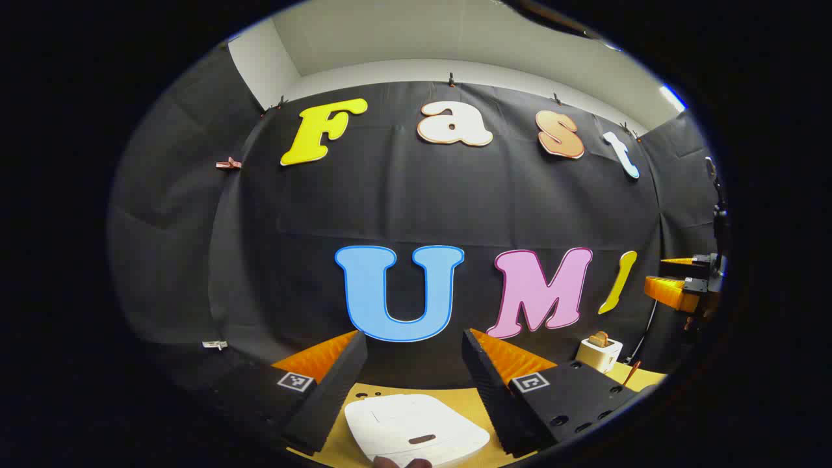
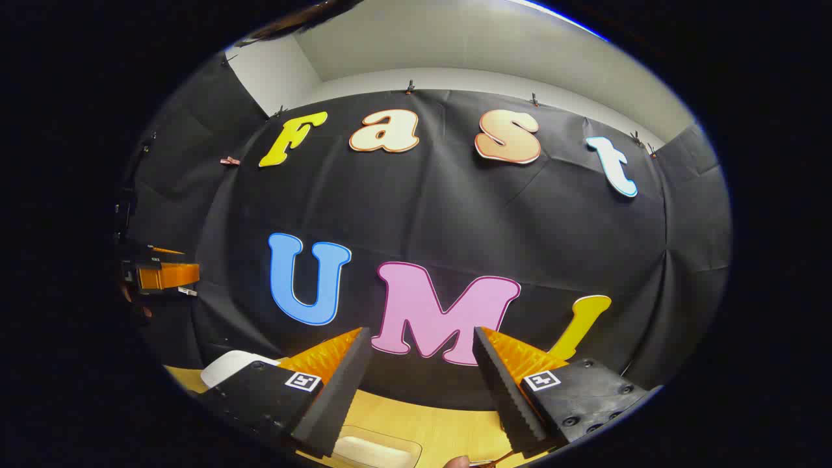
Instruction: Close the left gripper, press the button to open the rice cooker; take a wooden spoon from the chopstick holder with the right hand, scoop a spoonful of rice and pour it into the rice cooker, then put the wooden spoon back into the chopstick holder.
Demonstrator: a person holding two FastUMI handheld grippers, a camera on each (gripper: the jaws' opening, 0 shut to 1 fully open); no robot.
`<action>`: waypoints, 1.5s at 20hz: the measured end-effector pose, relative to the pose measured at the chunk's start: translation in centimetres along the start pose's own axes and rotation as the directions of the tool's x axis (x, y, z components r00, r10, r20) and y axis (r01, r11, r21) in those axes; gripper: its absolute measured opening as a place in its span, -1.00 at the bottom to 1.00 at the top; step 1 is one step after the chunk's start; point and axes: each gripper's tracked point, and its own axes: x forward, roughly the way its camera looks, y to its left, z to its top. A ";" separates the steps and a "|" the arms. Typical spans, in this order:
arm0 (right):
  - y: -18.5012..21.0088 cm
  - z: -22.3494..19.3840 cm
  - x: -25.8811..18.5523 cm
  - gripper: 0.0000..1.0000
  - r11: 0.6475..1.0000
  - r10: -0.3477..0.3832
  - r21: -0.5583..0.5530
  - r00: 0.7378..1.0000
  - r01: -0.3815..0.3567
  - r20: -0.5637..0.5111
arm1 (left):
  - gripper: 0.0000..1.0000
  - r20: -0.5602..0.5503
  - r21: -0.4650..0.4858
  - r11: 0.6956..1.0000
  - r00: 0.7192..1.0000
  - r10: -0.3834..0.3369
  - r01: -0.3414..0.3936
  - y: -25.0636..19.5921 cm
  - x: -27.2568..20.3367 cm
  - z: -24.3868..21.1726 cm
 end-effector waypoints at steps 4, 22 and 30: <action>0.2 0.3 -0.3 0.94 1.000 0.003 0.003 1.000 -0.003 0.005 | 0.89 0.000 -0.001 1.000 1.000 -0.005 0.005 0.1 0.0 0.0; -0.6 0.9 -2.1 0.94 0.999 -0.031 -0.037 0.999 0.031 0.012 | 0.42 -0.035 0.005 0.999 0.998 -0.046 0.047 -1.0 -0.1 -0.6; -2.5 0.8 -3.1 0.93 0.996 -0.068 -0.066 0.998 0.068 0.002 | -0.90 -0.268 -0.086 0.987 0.951 -0.155 0.137 -3.0 1.4 -9.5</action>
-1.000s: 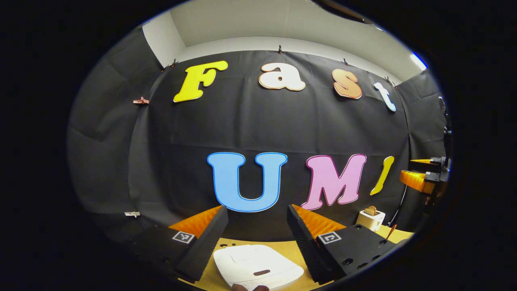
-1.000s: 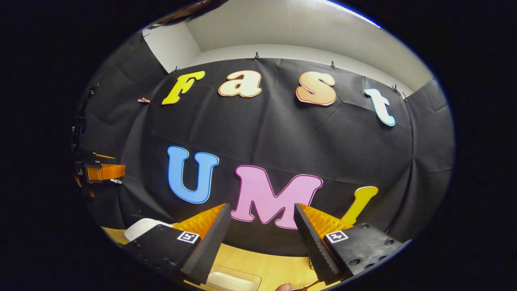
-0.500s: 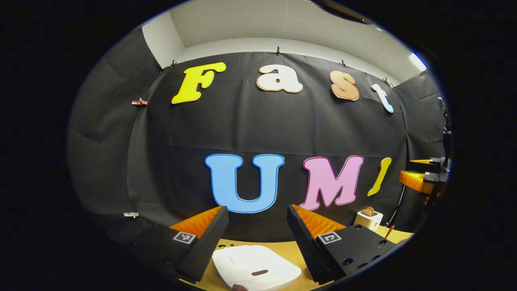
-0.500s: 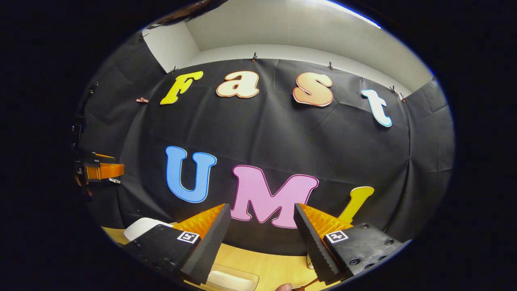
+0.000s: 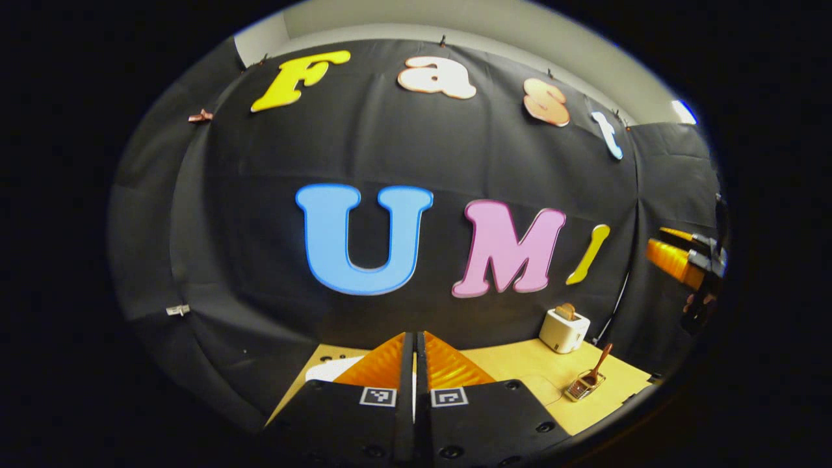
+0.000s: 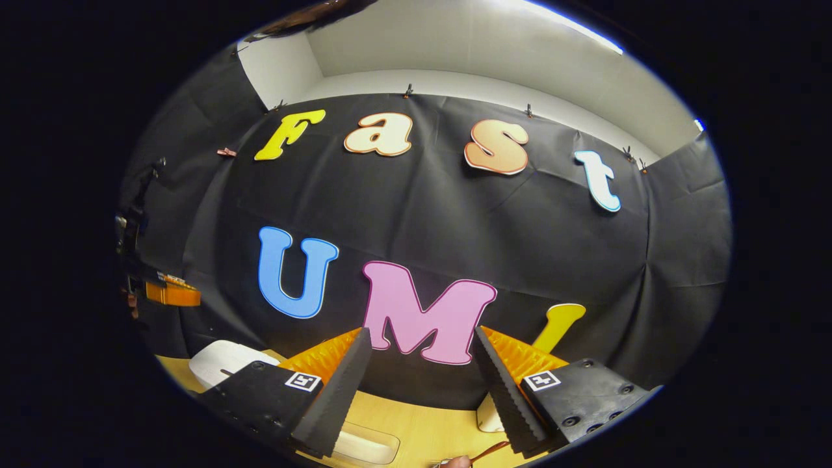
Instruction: Close the left gripper, press the button to open the rice cooker; take a wooden spoon from the chopstick holder with the right hand, scoop a spoonful of rice and pour it into the rice cooker, then put the wooden spoon back into the chopstick holder.
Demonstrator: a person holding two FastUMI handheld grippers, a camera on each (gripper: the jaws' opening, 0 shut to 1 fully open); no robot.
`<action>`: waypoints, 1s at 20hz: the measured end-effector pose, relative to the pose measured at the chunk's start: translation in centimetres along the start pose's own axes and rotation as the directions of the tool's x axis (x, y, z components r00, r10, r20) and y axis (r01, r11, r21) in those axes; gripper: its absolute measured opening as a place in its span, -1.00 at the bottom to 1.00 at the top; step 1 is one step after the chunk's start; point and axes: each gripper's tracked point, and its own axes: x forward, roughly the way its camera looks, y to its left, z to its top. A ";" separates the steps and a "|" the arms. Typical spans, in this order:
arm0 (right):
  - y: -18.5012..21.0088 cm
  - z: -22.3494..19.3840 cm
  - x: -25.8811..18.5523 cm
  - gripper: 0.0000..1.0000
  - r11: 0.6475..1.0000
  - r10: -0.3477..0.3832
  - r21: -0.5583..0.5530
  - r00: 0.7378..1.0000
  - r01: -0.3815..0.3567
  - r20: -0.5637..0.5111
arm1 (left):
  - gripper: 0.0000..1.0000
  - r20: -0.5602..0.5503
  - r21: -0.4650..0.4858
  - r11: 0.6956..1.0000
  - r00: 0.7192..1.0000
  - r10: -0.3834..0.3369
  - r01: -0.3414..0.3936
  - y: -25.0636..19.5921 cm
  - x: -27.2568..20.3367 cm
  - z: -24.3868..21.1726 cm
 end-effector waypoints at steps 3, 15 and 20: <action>-1.0 -0.2 -0.4 0.94 1.000 -0.020 -0.003 1.000 0.020 -0.009 | -0.90 -0.130 -0.030 1.000 0.992 -0.009 0.005 0.8 2.2 -5.3; -5.5 -1.1 -2.4 0.93 0.988 -0.144 -0.058 0.989 0.141 -0.044 | -0.90 -0.421 -0.117 0.992 0.907 -0.015 -0.038 3.2 7.2 -17.2; -5.8 -1.3 -2.2 0.94 0.987 -0.150 -0.065 0.987 0.147 -0.049 | -0.90 -0.458 -0.109 0.993 0.889 -0.011 -0.044 3.8 8.1 -18.6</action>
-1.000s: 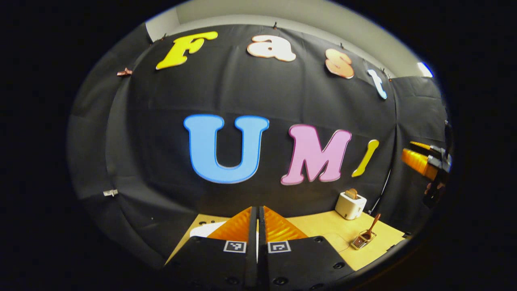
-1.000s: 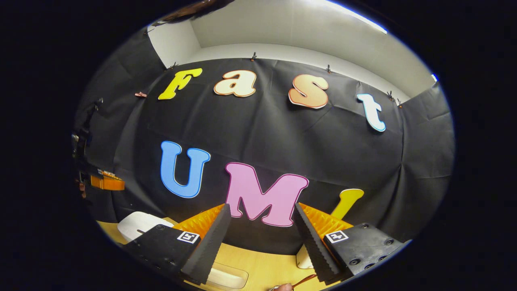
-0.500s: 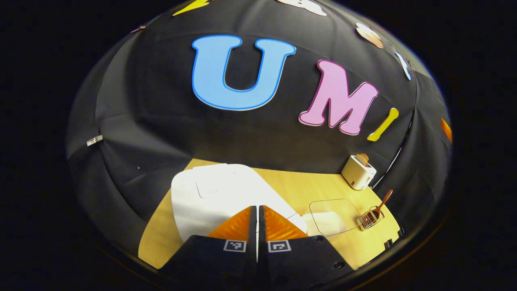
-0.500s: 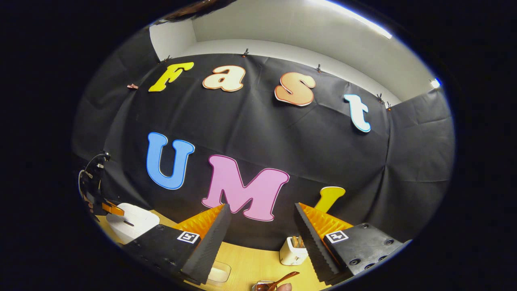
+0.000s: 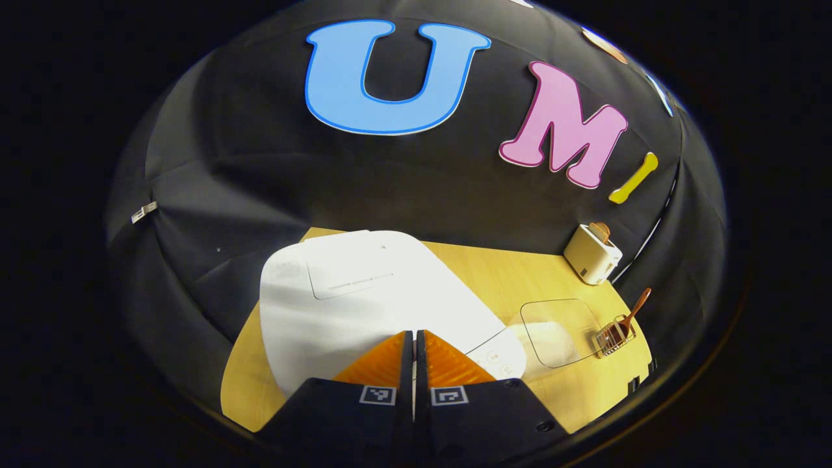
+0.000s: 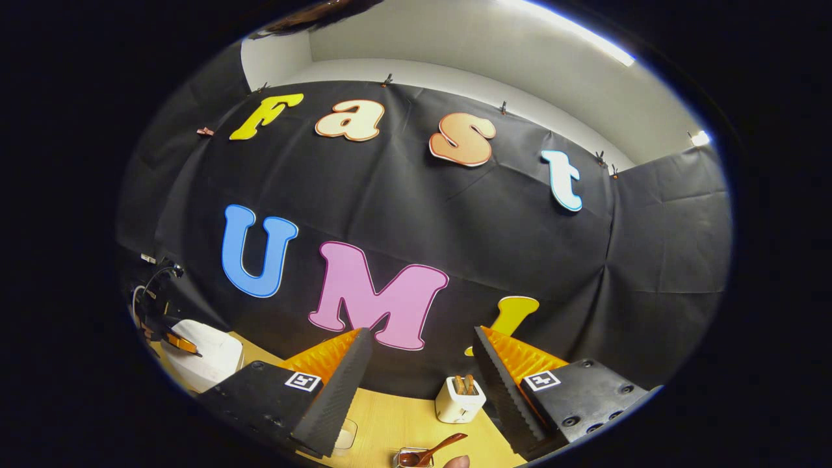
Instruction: Close the left gripper, press the button to open the rice cooker; take a wooden spoon from the chopstick holder with the right hand, scoop a spoonful of rice and pour it into the rice cooker, then put the wooden spoon back into the chopstick holder.
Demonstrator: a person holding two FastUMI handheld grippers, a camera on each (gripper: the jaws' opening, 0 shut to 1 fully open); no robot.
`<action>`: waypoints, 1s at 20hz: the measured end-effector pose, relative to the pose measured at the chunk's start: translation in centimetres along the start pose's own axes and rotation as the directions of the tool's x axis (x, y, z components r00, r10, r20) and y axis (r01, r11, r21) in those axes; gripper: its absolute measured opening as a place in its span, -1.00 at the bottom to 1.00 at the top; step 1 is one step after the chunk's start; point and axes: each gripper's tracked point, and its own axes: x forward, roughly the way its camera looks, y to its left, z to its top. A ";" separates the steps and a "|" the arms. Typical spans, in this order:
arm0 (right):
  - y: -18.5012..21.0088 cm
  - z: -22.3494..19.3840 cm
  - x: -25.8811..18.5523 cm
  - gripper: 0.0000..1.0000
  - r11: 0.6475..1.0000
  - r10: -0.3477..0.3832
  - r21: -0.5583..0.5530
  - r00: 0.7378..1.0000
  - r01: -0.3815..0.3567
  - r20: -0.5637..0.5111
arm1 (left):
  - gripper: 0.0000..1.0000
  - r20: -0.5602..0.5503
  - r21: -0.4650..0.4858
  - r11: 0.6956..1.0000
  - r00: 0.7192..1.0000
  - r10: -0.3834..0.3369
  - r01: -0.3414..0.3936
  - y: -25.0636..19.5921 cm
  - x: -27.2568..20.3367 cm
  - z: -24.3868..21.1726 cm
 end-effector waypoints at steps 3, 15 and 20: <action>-0.4 -0.2 0.0 0.94 1.000 -0.005 0.000 1.000 0.005 -0.002 | -0.90 -0.010 -0.006 1.000 1.000 0.001 -0.001 0.1 0.4 -0.1; -0.1 -0.3 0.2 0.94 1.000 0.007 0.017 1.000 -0.007 -0.003 | -0.88 -0.050 -0.015 1.000 0.999 -0.015 0.014 0.2 0.6 -1.1; -0.6 -0.1 -0.2 0.94 1.000 -0.004 0.009 1.000 0.004 0.000 | -0.88 0.072 0.002 1.000 0.997 0.004 -0.004 0.0 -1.0 2.8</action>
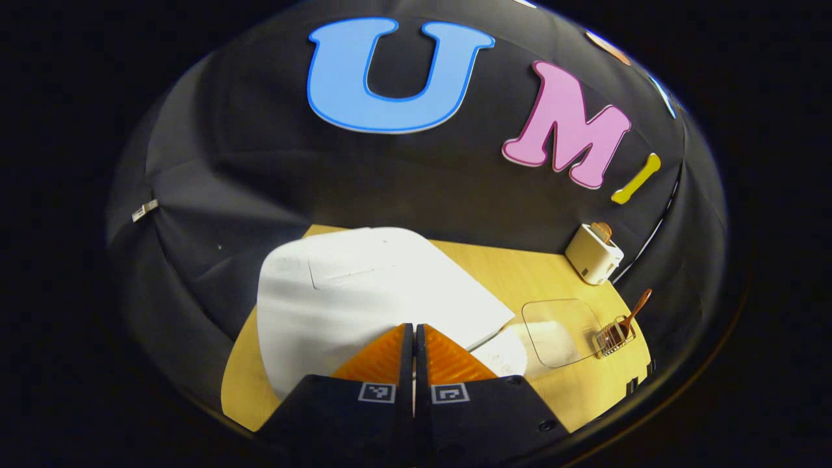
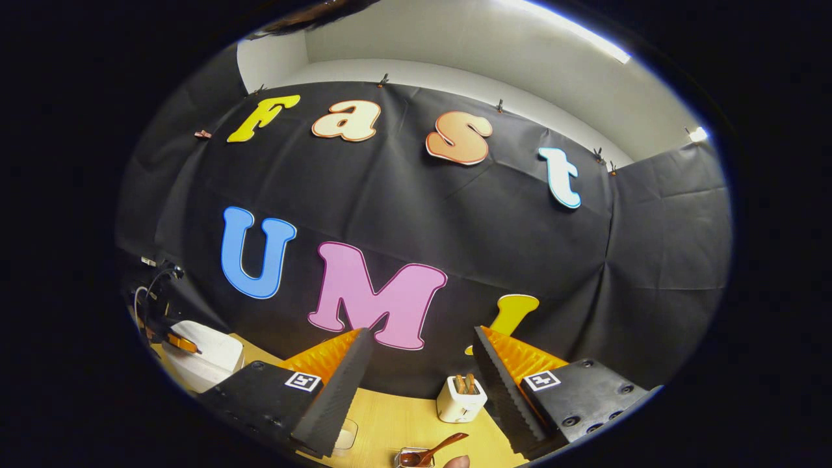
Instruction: Close the left gripper, press the button to open the rice cooker; take a wooden spoon from the chopstick holder with the right hand, scoop a spoonful of rice and pour it into the rice cooker, then put the wooden spoon back into the chopstick holder.
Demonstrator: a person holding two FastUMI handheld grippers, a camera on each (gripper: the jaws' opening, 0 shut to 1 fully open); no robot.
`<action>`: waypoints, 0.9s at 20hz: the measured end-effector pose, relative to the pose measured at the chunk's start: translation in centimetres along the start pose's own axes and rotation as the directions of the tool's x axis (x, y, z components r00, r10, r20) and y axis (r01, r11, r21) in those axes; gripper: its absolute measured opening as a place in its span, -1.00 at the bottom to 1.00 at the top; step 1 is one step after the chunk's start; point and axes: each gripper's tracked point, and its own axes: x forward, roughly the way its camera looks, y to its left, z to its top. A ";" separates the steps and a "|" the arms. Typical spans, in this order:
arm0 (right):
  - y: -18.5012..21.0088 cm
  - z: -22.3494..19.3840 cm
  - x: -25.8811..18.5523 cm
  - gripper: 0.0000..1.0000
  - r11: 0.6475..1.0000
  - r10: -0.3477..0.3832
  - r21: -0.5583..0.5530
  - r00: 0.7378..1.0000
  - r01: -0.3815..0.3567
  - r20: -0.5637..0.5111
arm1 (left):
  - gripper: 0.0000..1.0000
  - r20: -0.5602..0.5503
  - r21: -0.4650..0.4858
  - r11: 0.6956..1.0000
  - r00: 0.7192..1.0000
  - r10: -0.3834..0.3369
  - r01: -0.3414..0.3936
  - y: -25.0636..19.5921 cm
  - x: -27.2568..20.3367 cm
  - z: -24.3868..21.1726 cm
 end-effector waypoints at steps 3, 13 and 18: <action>-0.2 0.2 -0.1 0.94 1.000 -0.007 -0.004 1.000 0.007 0.005 | -0.89 0.111 -0.004 1.000 0.994 0.012 -0.011 0.3 -1.1 4.5; -1.0 0.4 -0.7 0.94 0.999 -0.047 0.008 0.999 0.047 0.004 | -0.89 0.387 0.036 0.997 0.920 0.054 -0.074 1.8 -3.9 14.8; -1.9 -0.5 -0.8 0.94 0.998 -0.063 0.026 0.998 0.064 -0.014 | -0.90 0.522 0.026 0.994 0.849 0.075 -0.104 1.8 -7.4 17.6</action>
